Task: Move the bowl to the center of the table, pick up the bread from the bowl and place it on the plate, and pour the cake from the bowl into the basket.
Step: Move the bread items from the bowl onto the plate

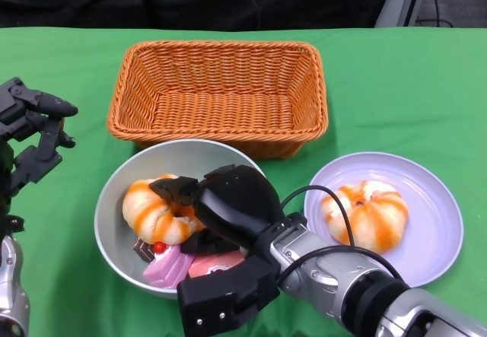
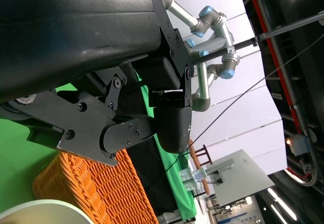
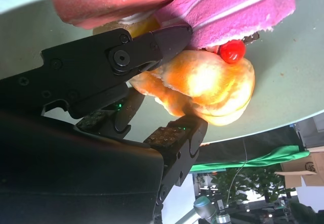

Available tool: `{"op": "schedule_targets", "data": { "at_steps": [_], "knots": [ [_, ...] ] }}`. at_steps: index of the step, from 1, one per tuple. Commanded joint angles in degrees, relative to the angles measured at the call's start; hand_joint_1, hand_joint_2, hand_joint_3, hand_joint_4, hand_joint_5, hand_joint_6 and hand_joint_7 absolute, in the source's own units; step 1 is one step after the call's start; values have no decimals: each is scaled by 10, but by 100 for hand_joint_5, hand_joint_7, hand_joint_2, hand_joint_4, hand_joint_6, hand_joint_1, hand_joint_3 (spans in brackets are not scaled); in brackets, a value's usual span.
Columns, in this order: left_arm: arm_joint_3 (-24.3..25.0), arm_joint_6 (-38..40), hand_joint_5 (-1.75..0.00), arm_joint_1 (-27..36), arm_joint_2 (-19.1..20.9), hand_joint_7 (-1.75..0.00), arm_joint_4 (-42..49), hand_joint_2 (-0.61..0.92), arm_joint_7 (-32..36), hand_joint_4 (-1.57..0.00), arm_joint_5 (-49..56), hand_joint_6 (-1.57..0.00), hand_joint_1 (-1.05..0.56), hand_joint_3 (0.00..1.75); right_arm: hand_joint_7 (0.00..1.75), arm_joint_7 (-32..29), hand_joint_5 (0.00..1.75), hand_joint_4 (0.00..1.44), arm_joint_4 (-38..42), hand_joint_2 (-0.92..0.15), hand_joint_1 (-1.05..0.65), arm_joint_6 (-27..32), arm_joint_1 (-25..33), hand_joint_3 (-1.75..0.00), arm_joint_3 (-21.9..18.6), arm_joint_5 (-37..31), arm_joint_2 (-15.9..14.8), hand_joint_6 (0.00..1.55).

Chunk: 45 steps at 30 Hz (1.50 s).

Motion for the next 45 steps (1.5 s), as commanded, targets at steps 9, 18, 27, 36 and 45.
{"op": "schedule_targets", "data": {
  "at_steps": [9, 18, 27, 36, 45],
  "knots": [
    [-2, -1, -150, 2, 13, -109, -2, 76, 5, -89, 1, -90, -12, 71, 4, -31, 121, 67, 32, -92, -20, -21, 11, -1, 0, 2, -7, 112],
    [-1, -1, -149, -1, 16, -109, 7, 75, 2, -89, -1, -90, -11, 72, 54, -70, 158, 57, 37, -92, -20, -41, 0, -12, -10, 5, -14, 89],
    [-2, 5, -146, -3, 16, -108, 10, 75, 1, -89, -2, -90, -11, 72, 64, -79, 142, 64, 24, -92, -20, -88, -11, -12, -26, 11, -33, 83],
    [-3, -4, -147, -7, 19, -107, 18, 76, 1, -90, 0, -91, -12, 70, 56, -84, 140, 66, 6, -92, -22, -115, -9, -7, -39, 12, -48, 90],
    [-3, 3, -146, -4, 17, -106, 14, 76, 1, -89, -4, -91, -11, 69, 99, -114, 161, 60, -6, -92, -19, -133, -9, -5, -47, 9, -56, 71]
  ]
}}
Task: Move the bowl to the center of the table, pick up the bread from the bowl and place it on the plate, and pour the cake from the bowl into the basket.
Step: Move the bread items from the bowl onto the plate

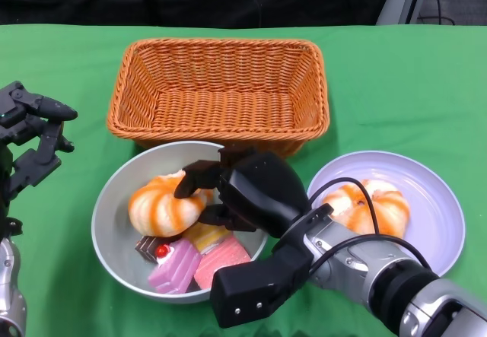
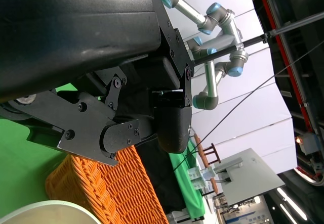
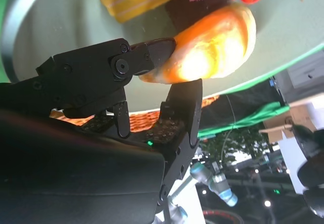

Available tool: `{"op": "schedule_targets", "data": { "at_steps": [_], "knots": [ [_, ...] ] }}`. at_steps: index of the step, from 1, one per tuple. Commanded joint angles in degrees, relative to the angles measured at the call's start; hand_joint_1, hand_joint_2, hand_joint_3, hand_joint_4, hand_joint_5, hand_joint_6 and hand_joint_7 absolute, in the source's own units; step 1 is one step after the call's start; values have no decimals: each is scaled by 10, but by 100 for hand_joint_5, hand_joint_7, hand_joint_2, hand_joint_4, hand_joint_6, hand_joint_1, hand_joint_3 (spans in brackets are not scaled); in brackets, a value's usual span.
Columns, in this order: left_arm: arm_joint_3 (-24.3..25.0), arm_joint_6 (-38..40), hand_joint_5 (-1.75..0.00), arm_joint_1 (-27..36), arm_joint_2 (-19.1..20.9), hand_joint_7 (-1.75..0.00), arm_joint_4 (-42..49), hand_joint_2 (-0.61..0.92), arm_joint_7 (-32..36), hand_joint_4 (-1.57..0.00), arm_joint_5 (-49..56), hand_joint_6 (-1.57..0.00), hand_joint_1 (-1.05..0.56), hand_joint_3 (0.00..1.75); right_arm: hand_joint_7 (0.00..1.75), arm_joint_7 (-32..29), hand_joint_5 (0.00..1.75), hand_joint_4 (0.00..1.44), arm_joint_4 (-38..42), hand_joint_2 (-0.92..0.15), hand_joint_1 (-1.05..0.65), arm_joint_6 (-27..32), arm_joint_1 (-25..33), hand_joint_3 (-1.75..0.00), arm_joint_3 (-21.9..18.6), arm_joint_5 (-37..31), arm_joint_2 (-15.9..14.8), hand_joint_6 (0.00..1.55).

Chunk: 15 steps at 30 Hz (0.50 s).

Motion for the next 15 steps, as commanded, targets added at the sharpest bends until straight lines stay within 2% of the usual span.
{"op": "schedule_targets", "data": {
  "at_steps": [1, 3, 6, 9, 11, 12, 14, 15],
  "knots": [
    [1, 2, -146, -4, 10, -106, 0, 76, 1, -88, -3, -91, -11, 69, 89, -17, 157, 62, -10, -92, -19, -11, -4, -4, -8, 4, -7, 76],
    [1, 0, -146, -4, 11, -106, 2, 77, -1, -88, -3, -90, -11, 68, 77, -16, 153, 64, -12, -92, -18, -18, -4, -2, -12, 9, -8, 82],
    [1, -3, -146, -5, 12, -106, 6, 77, -4, -88, -4, -89, -11, 67, 77, -14, 150, 65, -16, -92, -14, -31, -1, -7, -22, 18, -10, 84],
    [1, -2, -147, -6, 12, -105, 6, 78, -3, -88, -4, -90, -11, 66, 55, -19, 136, 73, -20, -92, -16, -40, -1, -4, -28, 19, -12, 94],
    [1, 2, -146, -6, 12, -104, 6, 78, -1, -87, -4, -90, -11, 65, 50, -24, 136, 75, -22, -92, -15, -46, 0, -3, -32, 20, -13, 98],
    [0, 4, -146, -5, 11, -104, 5, 78, 0, -87, -3, -91, -11, 64, 50, -23, 137, 75, -25, -92, -14, -49, 1, -3, -35, 23, -13, 98],
    [0, 6, -146, -5, 12, -104, 5, 79, 2, -87, -1, -90, -10, 64, 74, -20, 149, 69, -29, -92, -13, -57, 2, -8, -39, 27, -16, 88],
    [-1, 7, -147, -4, 12, -104, 5, 79, 3, -86, 0, -90, -10, 64, 77, -21, 150, 69, -31, -92, -14, -61, 3, -8, -40, 29, -17, 86]
  ]
}}
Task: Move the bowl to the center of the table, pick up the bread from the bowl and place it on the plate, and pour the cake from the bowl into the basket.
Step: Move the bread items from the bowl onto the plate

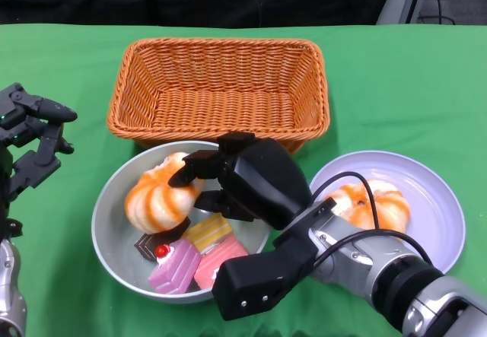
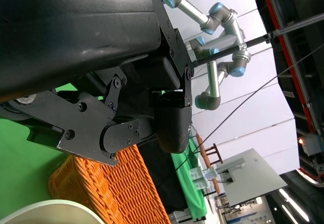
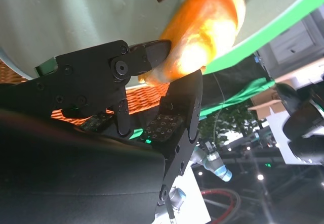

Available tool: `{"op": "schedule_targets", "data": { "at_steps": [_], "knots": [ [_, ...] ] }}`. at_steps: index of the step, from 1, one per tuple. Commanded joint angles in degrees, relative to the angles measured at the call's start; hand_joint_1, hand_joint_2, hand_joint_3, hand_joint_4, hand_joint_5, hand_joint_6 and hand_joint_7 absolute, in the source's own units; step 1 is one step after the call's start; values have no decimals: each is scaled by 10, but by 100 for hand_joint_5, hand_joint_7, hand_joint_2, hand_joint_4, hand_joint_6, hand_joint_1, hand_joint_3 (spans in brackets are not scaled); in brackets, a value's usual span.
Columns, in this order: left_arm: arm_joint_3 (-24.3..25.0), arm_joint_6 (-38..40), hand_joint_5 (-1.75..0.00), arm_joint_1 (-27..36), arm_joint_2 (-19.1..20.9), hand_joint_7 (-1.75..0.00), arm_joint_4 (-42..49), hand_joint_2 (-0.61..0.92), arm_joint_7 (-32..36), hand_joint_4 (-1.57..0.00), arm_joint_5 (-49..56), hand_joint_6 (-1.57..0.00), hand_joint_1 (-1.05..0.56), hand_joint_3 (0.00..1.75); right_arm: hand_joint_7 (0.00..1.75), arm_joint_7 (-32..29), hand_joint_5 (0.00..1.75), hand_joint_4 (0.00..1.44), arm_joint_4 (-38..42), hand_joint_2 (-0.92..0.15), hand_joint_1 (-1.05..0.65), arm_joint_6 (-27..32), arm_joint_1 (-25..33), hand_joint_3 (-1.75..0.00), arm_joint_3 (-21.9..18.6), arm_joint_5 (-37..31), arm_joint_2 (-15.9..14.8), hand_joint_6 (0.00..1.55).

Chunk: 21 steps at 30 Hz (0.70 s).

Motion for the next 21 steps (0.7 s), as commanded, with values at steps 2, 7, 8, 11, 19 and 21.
{"op": "schedule_targets", "data": {
  "at_steps": [2, 7, 8, 11, 19, 21],
  "knots": [
    [0, 6, -148, -4, 13, -105, 1, 79, 2, -85, 1, -89, -10, 63, 77, -6, 144, 70, -14, -92, -15, -21, 2, -9, -17, 15, -11, 85],
    [-1, -4, -146, -7, 16, -104, 8, 80, -3, -85, 1, -89, -10, 62, 61, -6, 138, 76, -29, -92, -14, -31, 6, -4, -30, 19, -17, 94],
    [-1, -5, -147, -8, 16, -104, 9, 80, -4, -86, 0, -89, -10, 62, 60, -5, 139, 76, -35, -92, -13, -32, 7, -4, -33, 20, -20, 95],
    [-1, -4, -147, -9, 17, -104, 11, 80, -2, -86, 2, -90, -10, 62, 59, 0, 136, 77, -53, -91, -10, -39, 13, -2, -41, 24, -33, 97],
    [-2, -2, -146, -11, 21, -103, 13, 79, -1, -85, 4, -90, -12, 61, 67, 39, 134, 80, -116, -92, -6, -60, 41, -6, -75, 54, -61, 96],
    [-1, 0, -146, -11, 22, -102, 15, 79, -2, -86, 3, -90, -11, 61, 72, 48, 135, 80, -137, -92, -5, -60, 51, -5, -84, 59, -69, 95]
  ]
}}
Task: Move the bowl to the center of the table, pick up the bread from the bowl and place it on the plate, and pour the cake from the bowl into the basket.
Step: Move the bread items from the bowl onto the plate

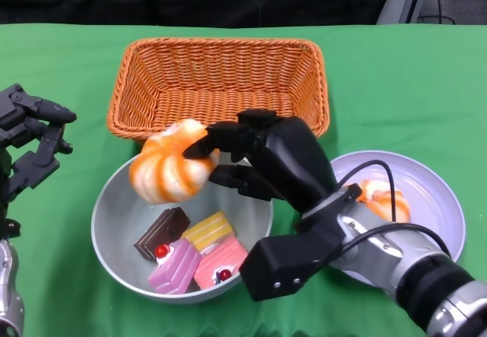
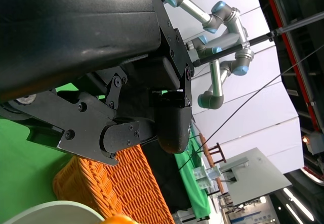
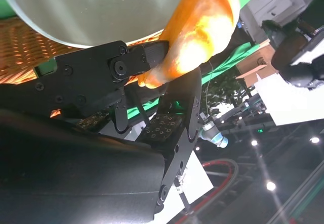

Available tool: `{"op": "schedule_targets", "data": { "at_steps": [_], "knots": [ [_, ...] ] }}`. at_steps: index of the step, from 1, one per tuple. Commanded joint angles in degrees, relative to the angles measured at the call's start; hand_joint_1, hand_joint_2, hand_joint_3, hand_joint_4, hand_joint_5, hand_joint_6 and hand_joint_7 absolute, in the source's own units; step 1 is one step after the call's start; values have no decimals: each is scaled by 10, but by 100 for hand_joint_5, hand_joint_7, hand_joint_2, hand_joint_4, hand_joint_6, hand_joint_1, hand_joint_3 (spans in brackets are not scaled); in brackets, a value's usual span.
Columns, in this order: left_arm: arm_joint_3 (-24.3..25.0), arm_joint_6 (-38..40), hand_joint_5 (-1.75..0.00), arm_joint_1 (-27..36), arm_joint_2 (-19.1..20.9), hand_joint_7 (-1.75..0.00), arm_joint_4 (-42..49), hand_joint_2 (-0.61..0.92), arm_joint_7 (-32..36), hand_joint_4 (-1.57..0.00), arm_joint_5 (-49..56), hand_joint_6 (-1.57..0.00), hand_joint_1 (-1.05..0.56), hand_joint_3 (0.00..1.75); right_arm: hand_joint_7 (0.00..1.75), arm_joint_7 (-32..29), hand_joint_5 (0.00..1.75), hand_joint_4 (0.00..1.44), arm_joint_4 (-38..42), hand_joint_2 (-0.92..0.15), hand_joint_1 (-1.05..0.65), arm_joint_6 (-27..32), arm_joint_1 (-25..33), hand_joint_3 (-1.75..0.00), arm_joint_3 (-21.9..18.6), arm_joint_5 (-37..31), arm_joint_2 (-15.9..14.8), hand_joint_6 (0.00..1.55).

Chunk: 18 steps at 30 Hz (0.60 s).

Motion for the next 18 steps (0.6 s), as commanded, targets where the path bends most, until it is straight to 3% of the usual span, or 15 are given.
{"op": "schedule_targets", "data": {
  "at_steps": [1, 8, 14, 15, 16, 18],
  "knots": [
    [0, 2, -146, -9, 17, -102, 8, 79, -3, -86, -1, -90, -11, 61, 73, 12, 134, 80, -41, -91, -5, -5, 18, -5, -21, 15, -20, 94],
    [-1, 10, -144, -9, 19, -100, 10, 81, -4, -86, -1, -91, -11, 57, 77, 46, 129, 83, -132, -92, -3, -7, 67, -5, -60, 35, -50, 93],
    [-2, 10, -143, -13, 21, -101, 17, 82, -13, -87, -3, -91, -8, 56, 84, 58, 136, 85, -191, -91, -4, -14, 103, -12, -94, 54, -64, 93],
    [-2, 10, -144, -15, 22, -101, 20, 82, -15, -87, -3, -92, -9, 56, 83, 60, 128, 89, -197, -88, -3, -14, 109, -17, -98, 55, -67, 95],
    [-1, 10, -144, -16, 22, -101, 23, 82, -18, -88, -4, -92, -9, 56, 81, 66, 123, 92, -203, -77, -2, -11, 116, -39, -102, 57, -69, 98],
    [-1, 11, -146, -17, 23, -101, 26, 82, -22, -87, -6, -92, -10, 56, 81, 78, 128, 91, -216, -63, -2, -5, 127, -69, -110, 63, -73, 98]
  ]
}}
